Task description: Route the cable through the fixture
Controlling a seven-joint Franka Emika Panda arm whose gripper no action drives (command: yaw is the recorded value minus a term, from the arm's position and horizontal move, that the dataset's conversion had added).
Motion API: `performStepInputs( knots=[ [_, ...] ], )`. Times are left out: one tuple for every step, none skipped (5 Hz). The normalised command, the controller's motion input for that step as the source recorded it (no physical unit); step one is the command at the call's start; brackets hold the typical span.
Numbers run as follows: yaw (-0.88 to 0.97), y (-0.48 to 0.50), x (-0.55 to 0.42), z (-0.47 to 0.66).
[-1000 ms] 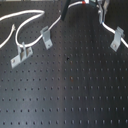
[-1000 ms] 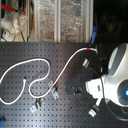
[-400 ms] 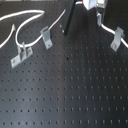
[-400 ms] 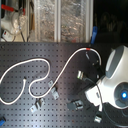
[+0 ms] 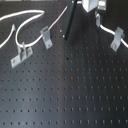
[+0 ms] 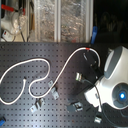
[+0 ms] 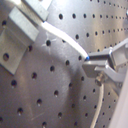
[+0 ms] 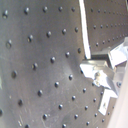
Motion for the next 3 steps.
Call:
performStepInputs(
  knots=[
    [-0.14, 0.122, 0.027, 0.0],
    [-0.07, 0.027, -0.019, 0.0],
    [-0.21, 0.211, 0.099, 0.0]
  ],
)
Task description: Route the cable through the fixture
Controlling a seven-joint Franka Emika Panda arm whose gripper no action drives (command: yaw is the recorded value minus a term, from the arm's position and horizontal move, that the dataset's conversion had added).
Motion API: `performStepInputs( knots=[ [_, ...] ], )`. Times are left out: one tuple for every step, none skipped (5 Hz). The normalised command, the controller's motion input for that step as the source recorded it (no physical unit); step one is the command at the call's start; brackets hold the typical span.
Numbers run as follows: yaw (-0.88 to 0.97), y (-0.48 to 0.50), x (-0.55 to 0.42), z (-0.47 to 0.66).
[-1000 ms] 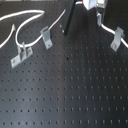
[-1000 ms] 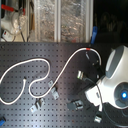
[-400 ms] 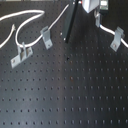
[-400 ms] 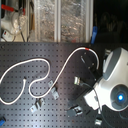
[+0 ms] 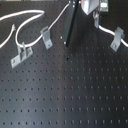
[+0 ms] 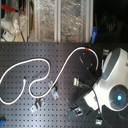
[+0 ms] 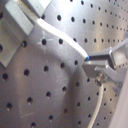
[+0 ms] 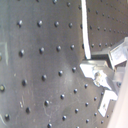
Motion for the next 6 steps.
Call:
performStepInputs(
  knots=[
    [-0.43, 0.209, 0.178, 0.04],
    [0.26, 0.255, 0.289, 0.05],
    [0.0, 0.043, 0.037, 0.01],
    [0.02, 0.302, 0.351, 0.02],
    [0.08, 0.283, 0.322, 0.01],
    [0.03, 0.002, 0.006, 0.0]
  ],
)
